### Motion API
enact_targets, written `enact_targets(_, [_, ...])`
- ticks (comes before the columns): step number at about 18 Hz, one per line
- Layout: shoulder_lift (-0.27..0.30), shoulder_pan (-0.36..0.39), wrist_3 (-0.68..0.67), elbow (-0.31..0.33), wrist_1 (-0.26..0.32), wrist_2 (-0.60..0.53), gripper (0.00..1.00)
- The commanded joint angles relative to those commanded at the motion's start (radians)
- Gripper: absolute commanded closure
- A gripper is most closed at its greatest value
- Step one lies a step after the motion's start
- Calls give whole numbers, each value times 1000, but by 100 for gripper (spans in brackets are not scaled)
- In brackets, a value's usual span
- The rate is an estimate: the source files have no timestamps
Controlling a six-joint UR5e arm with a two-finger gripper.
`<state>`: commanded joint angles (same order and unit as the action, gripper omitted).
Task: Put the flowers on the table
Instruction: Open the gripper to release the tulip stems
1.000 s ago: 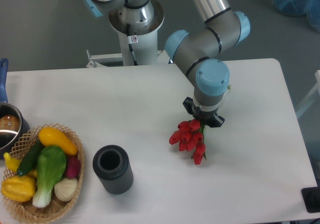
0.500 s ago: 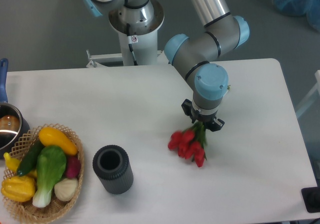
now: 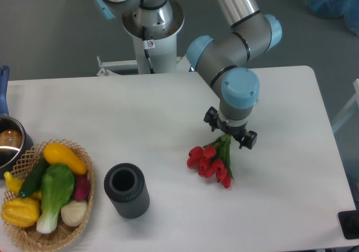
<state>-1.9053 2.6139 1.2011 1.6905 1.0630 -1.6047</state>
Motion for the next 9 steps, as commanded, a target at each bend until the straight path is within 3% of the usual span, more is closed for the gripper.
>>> enact_targets(5, [38,-9,-130,-63,-14,42,0])
enact_targets(9, [69,-8,-146,-124,-48,158,0])
